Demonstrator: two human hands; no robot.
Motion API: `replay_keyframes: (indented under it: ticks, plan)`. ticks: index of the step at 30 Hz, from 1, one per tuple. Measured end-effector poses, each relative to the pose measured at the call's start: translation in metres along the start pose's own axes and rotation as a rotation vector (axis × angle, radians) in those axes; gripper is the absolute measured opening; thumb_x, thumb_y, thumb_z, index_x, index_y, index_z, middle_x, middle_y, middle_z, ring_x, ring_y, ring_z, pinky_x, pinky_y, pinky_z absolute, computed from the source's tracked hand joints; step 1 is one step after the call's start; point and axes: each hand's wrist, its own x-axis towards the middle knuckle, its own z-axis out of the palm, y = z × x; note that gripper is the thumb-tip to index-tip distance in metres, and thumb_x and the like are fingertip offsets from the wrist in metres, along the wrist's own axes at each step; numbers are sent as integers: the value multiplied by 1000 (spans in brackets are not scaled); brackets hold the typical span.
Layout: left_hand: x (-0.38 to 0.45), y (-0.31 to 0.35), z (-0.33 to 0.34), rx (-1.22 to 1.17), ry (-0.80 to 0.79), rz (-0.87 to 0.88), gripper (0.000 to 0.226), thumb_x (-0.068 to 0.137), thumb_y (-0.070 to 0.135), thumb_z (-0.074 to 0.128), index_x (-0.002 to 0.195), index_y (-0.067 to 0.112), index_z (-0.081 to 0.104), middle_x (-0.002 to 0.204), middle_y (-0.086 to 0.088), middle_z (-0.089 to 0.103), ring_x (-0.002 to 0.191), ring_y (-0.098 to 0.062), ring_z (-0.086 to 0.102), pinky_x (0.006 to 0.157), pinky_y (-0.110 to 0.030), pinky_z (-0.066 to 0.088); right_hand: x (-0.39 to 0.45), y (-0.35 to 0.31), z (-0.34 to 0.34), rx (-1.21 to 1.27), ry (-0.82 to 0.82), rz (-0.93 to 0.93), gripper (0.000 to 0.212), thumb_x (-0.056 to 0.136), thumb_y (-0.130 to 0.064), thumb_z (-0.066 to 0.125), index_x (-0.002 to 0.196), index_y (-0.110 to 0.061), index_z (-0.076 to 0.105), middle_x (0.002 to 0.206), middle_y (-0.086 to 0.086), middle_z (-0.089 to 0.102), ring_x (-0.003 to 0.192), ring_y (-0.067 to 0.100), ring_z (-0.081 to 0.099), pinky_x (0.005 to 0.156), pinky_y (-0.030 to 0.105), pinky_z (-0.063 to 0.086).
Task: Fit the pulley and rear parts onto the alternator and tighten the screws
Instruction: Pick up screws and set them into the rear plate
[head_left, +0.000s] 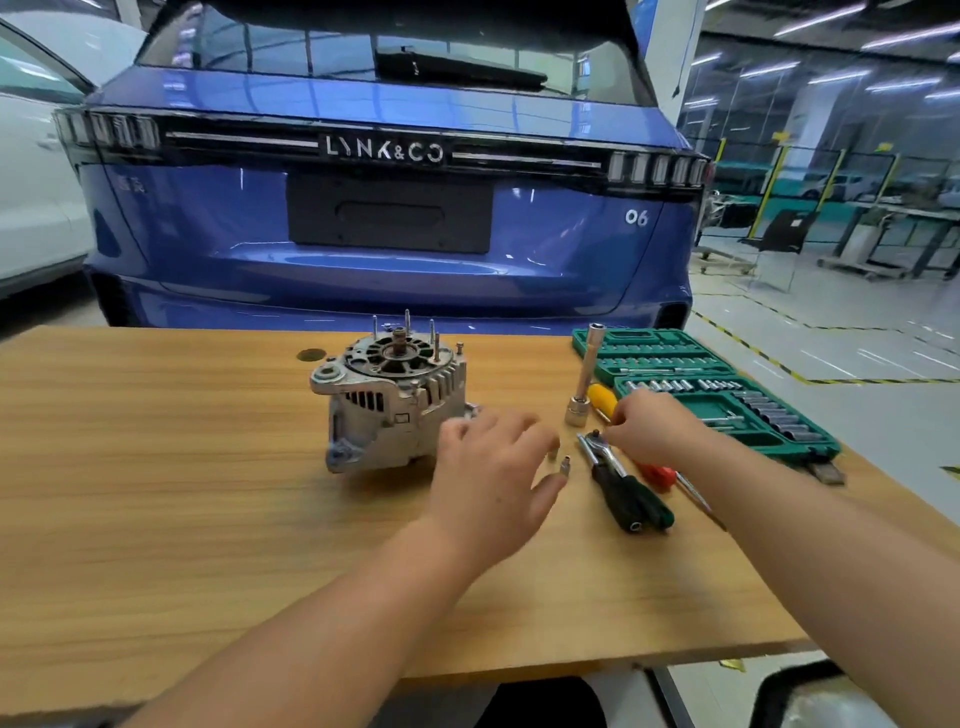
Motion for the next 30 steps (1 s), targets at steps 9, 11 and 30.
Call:
replay_keyframes:
  ticks: [9, 11, 30]
  plan:
    - [9, -11, 84, -241, -366, -700, 25, 95, 41, 59, 118, 31, 59, 89, 17, 57, 87, -11, 56, 76, -32, 47, -4, 2, 19, -144, -90, -46, 20, 90, -37, 61, 88, -17, 64, 80, 3, 63, 71, 19, 62, 58, 32, 54]
    - [16, -11, 92, -253, -377, -716, 25, 95, 47, 57, 115, 32, 59, 84, 18, 55, 84, -11, 56, 73, -31, 46, -5, 1, 21, -149, -94, -58, 23, 89, -40, 63, 82, -18, 61, 77, 2, 62, 68, 17, 60, 54, 30, 48]
    - [36, -15, 116, -78, -541, -593, 29, 102, 45, 43, 125, 38, 57, 129, 8, 55, 124, -19, 48, 96, -40, 38, -30, -7, 33, -236, -100, -165, 20, 92, -28, 53, 111, -24, 47, 91, -3, 51, 83, 22, 51, 62, 35, 44]
